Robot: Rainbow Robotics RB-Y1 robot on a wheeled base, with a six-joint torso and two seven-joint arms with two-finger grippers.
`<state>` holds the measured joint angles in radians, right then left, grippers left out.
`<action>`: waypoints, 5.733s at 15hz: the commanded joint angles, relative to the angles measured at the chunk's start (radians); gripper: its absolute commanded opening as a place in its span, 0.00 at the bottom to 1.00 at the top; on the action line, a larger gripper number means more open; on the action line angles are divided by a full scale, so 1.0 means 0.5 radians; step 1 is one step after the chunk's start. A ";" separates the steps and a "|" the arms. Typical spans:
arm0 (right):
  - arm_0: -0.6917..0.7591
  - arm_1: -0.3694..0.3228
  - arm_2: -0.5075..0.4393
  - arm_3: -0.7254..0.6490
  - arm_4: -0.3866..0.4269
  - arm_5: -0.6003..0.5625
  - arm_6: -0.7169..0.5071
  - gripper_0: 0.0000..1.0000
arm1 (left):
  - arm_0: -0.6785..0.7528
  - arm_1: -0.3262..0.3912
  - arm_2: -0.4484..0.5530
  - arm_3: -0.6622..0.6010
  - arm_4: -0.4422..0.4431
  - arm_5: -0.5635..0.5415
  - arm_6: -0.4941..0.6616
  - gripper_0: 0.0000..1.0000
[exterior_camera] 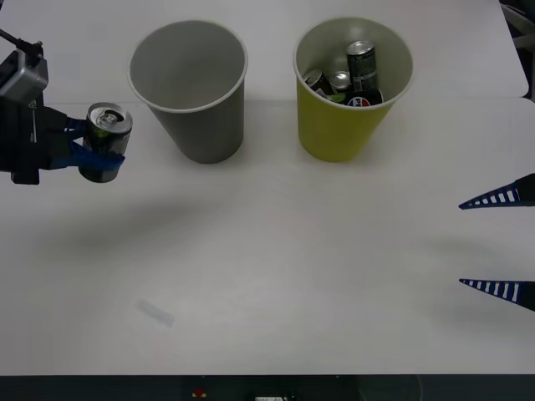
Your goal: Put the can into the green bin and the plastic bottle into the gray bin
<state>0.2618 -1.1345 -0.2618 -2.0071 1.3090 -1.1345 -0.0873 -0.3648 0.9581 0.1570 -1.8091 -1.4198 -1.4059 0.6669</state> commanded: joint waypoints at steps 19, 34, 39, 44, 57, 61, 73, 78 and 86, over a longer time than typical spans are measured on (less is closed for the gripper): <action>0.000 0.000 0.000 0.000 0.000 0.000 0.000 1.00 | -1.645 -0.821 -1.142 0.747 -0.998 0.453 1.185 0.00; 0.000 0.000 0.000 0.000 0.000 0.000 0.000 1.00 | -2.093 -1.275 -1.498 1.560 -1.229 0.661 1.124 0.72; 0.000 0.000 0.000 0.000 0.000 0.000 0.000 1.00 | -2.090 -1.297 -1.495 1.560 -1.195 0.658 1.124 1.00; 0.000 0.000 0.000 0.000 0.000 0.000 0.000 1.00 | -1.943 -1.088 -1.443 1.225 -1.124 0.658 1.111 1.00; 0.000 0.000 0.000 0.000 0.000 0.000 0.000 1.00 | -0.952 -0.315 -0.802 -0.085 -0.768 0.391 0.872 1.00; 0.000 0.000 0.000 0.000 0.000 0.000 0.000 1.00 | -0.541 -0.112 -0.547 -0.186 -0.376 0.391 0.430 1.00; 0.000 0.000 0.000 0.000 0.000 0.000 0.000 1.00 | 0.576 0.357 0.158 -0.229 0.192 0.158 -0.745 1.00; 0.000 0.000 0.000 0.000 0.000 0.000 0.000 1.00 | 0.883 0.449 0.309 -0.235 0.278 0.137 -1.002 1.00; 0.000 0.000 0.000 0.000 0.000 0.000 0.000 1.00 | 1.043 0.458 0.358 -0.235 0.330 0.140 -1.088 1.00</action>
<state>0.2618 -1.1345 -0.2618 -2.0072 1.3090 -1.1345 -0.0873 0.1525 1.1872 0.3318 -1.9268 -1.2536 -1.3365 0.1249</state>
